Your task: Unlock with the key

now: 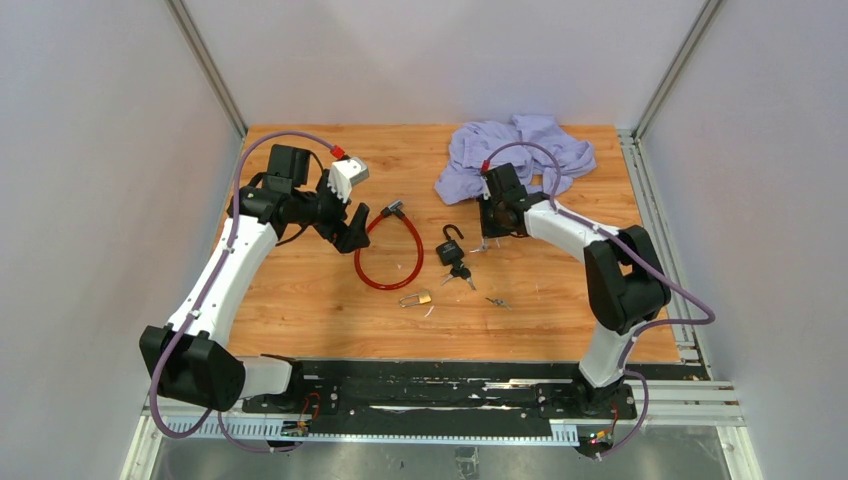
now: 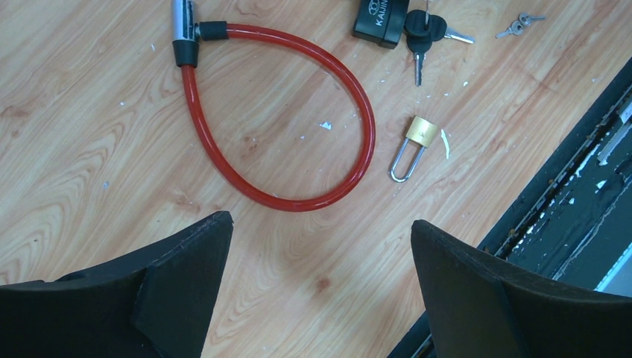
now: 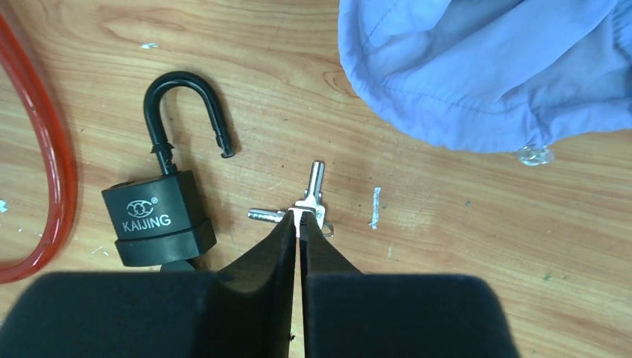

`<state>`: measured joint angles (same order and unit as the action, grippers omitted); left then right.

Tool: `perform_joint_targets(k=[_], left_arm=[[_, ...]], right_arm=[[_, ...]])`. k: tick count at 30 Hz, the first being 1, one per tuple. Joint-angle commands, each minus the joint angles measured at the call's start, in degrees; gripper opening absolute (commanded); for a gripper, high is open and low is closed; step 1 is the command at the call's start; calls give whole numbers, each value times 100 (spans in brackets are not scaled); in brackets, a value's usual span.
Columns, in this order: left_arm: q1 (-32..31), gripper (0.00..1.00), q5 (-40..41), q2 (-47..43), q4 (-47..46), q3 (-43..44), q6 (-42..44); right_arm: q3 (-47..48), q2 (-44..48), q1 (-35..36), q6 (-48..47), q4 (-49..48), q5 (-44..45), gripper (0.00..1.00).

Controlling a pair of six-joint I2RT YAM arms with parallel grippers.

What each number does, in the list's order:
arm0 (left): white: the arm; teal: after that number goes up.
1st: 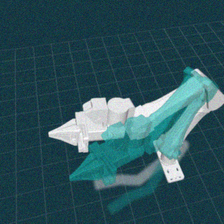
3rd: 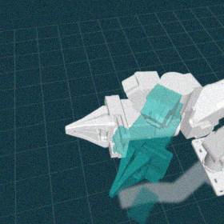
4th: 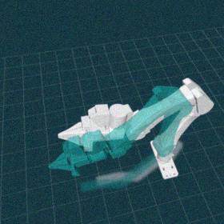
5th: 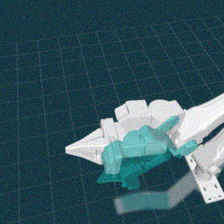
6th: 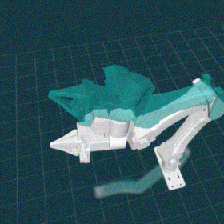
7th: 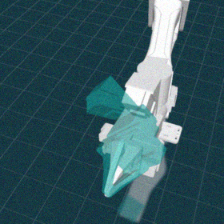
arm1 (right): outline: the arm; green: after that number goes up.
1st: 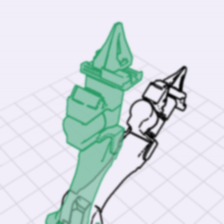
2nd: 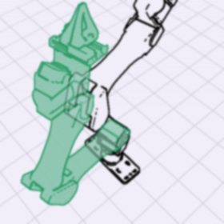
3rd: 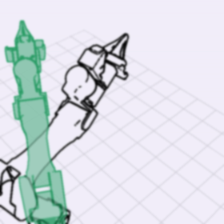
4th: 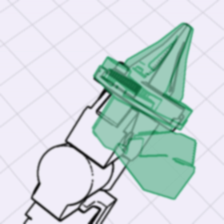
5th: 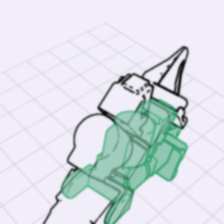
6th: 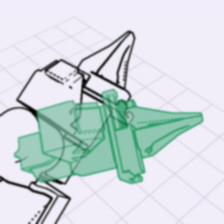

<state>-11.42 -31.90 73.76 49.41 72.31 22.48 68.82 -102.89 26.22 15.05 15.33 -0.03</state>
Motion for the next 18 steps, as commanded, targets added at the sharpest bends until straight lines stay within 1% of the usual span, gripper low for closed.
perform_joint_targets(k=[1,3,4,5,7,11,14,18], left_arm=[[17,94,-90,-107,1,87,20],[17,94,-113,-107,-1,89,20],[17,94,-117,-107,3,89,13],[17,94,-123,-108,3,85,11],[17,94,-117,-119,3,76,32],[17,94,-135,-112,2,56,42],[17,94,-153,-107,17,73,48],[17,94,-154,-133,21,78,55]], right_arm=[[-124,269,41,-115,181,13,14],[-150,259,41,-112,230,51,30],[-160,261,41,-75,261,74,35],[-166,265,44,-8,305,100,39],[-222,317,41,299,385,138,41],[-402,469,41,1320,397,179,43],[-392,490,39,1999,583,307,45],[-404,474,41,2609,635,408,46]])
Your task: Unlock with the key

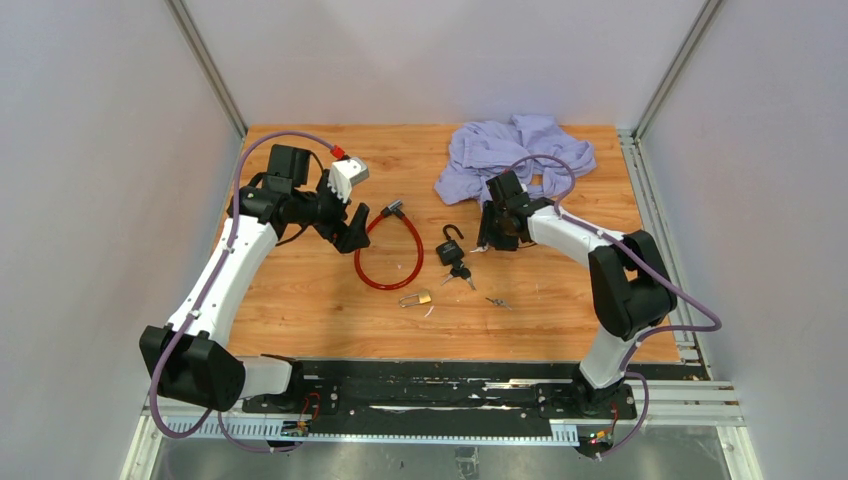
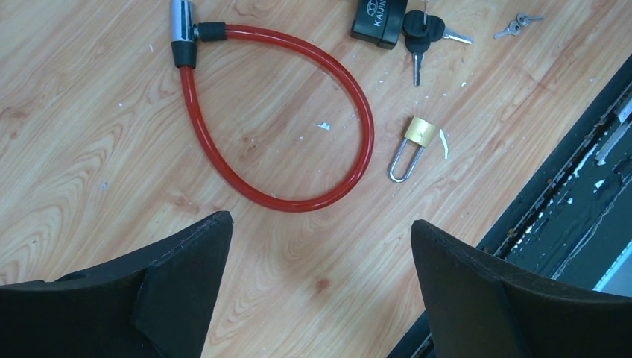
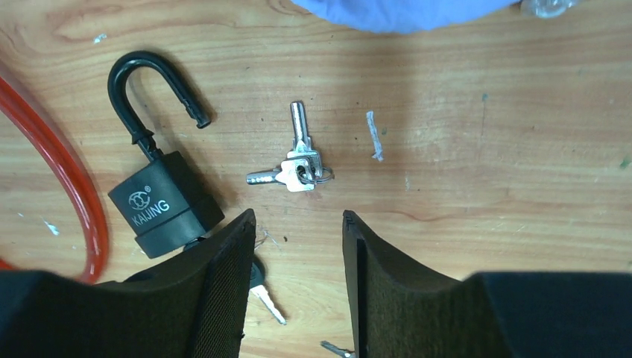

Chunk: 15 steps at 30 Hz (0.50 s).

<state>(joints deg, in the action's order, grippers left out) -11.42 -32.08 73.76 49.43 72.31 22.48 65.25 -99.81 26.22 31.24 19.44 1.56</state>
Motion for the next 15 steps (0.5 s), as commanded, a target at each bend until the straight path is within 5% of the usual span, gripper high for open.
perform_joint_targets(k=[1,15], left_arm=[[18,94,-137,-133,28,79,62],[19,95,-100,-150,24,51,107]], right_arm=[[-52,145,39,1083,225,238,47],[-135,-263,-98,1943,258,98,36]])
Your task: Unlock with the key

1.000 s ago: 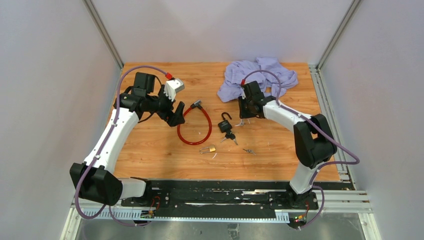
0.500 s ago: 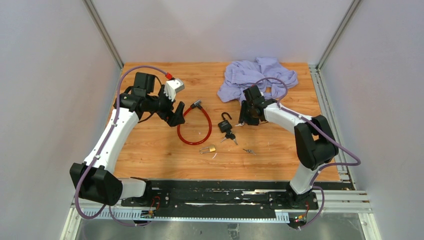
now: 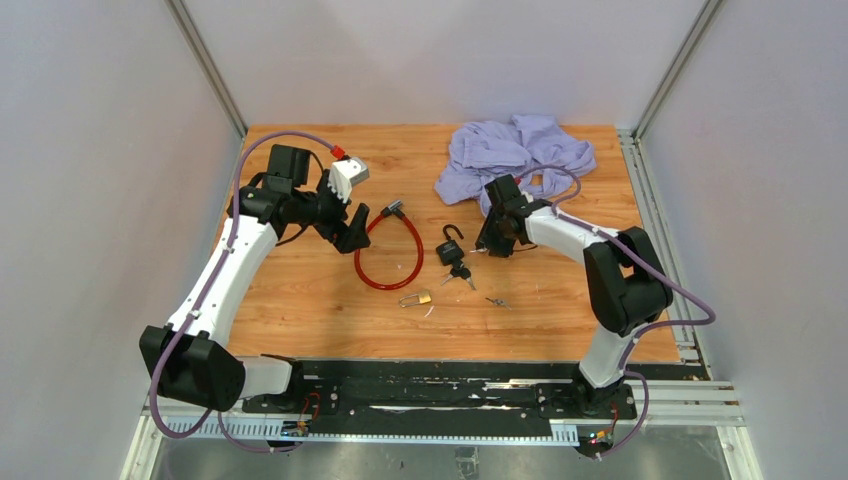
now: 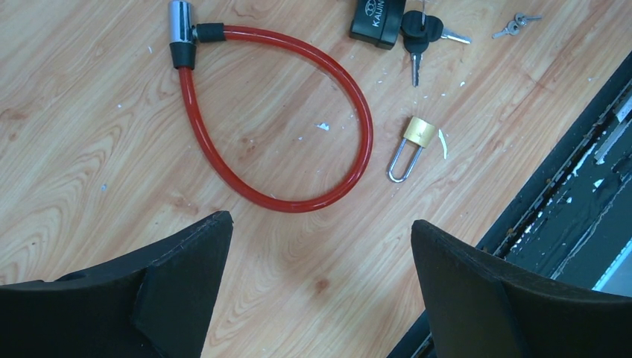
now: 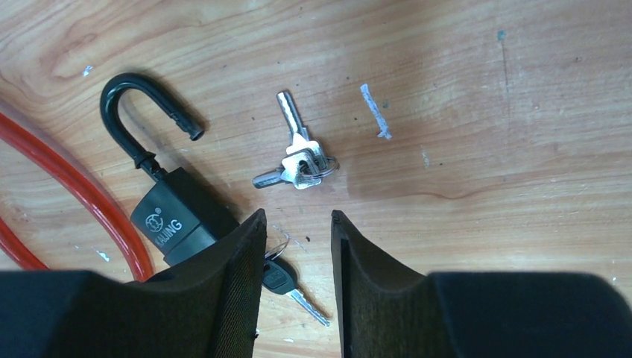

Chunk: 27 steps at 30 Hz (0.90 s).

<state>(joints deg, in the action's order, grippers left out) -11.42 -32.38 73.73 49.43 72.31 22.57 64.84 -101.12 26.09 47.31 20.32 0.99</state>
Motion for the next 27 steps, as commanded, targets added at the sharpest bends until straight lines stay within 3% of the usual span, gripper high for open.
perform_joint_targets(k=[1,9,27], left_arm=[[17,95,-66,-149,24,43,99],[17,95,-66,-132,25,-2,105],[17,94,-156,-175,28,-31,90]], right_arm=[[-95,-154,-106,348,169,171,36],[-83,-282,-275,361,166,285,30],[235,-402,-334,163,118,206,31]])
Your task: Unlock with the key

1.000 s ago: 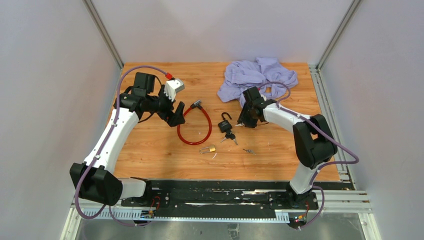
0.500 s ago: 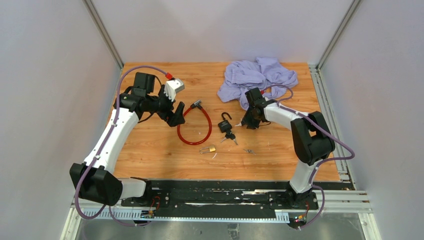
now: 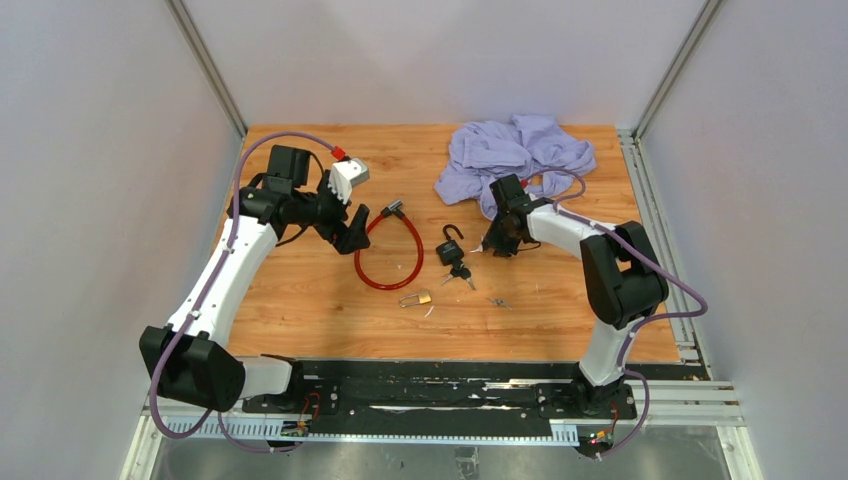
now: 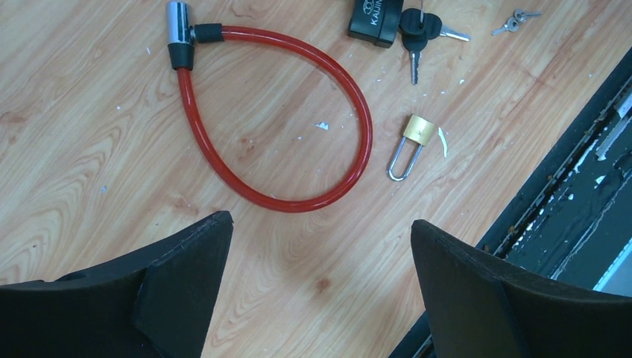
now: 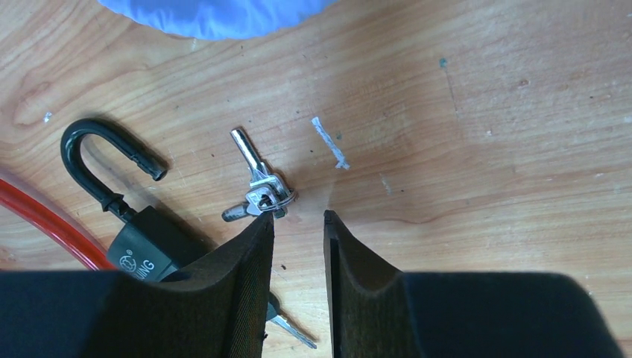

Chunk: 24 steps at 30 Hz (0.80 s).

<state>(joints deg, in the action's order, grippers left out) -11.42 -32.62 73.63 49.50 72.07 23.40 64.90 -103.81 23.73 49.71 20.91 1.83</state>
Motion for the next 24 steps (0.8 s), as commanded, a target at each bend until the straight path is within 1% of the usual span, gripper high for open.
perform_joint_targets(k=[1,10,16,20,24], left_arm=[[19,94,-131,-160,18,-8,7],[17,94,-198,-130,22,-45,7],[17,94,-185,-154,23,-45,24],[17,94,-159,-155,25,-66,42],[17,94,-166,-140,23,-72,46]], right_arm=[[266,-150,-111,-96,62,99,31],[319,-133,-120,-284,32,123,37],[459,-314,-122,-374,34,88,38],[495,-423,-120,-383,39,28,36],[461,-444,-120,-410,35,118,30]])
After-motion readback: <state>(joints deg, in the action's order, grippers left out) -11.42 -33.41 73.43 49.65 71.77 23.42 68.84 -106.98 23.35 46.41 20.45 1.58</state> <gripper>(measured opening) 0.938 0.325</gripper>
